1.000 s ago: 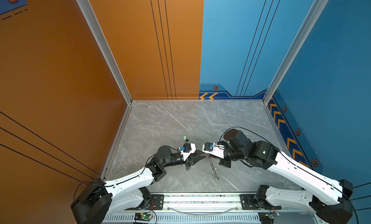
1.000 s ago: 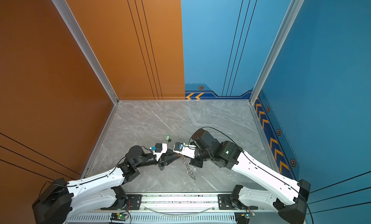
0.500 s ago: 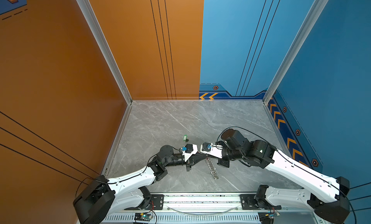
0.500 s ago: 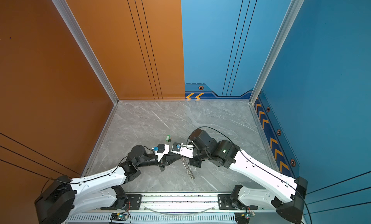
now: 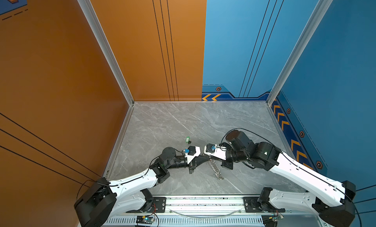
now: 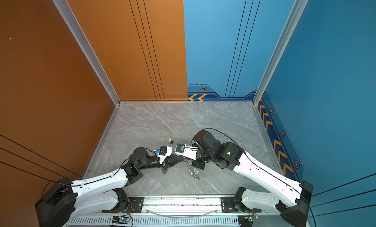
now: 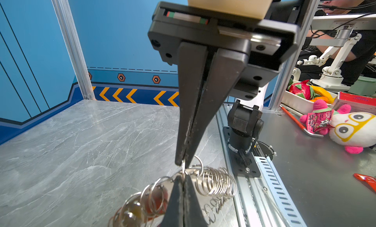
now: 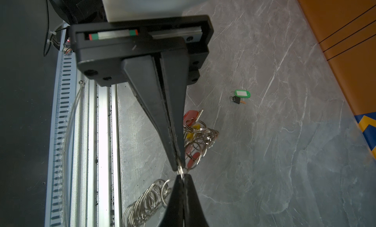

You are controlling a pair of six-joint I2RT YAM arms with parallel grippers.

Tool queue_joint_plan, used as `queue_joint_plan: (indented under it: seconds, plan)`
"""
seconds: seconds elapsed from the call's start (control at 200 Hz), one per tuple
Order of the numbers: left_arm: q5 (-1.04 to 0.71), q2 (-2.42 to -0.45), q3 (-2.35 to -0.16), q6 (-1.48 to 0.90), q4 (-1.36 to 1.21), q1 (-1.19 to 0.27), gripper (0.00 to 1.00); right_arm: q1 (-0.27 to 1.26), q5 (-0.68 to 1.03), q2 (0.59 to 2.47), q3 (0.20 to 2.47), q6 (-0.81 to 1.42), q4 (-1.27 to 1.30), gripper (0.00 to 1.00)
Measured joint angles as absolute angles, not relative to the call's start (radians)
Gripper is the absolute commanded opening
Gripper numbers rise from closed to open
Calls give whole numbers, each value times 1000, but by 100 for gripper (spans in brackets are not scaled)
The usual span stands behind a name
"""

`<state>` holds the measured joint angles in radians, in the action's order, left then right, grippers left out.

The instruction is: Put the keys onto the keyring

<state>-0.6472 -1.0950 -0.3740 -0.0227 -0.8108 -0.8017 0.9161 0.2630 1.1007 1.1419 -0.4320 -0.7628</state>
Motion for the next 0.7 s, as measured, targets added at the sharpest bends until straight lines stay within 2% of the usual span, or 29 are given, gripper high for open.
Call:
queue_joint_plan:
  seconds: [0.12,0.2,0.586,0.696]
  plan:
    - [-648,-1095,-374,-23,-793,-802,0,863,284,1034,1127,-422,-741,31]
    - [-647,-1095,-374,-23,-787,-802,0,831,292,983,1114,-410,-719,33]
    - [-647,-1095,-374,-23,-780,-802,0,791,393,952,993,-326,-610,33]
    - [-648,-1095,-374,-23,-779,-802,0,791,424,953,958,-306,-575,30]
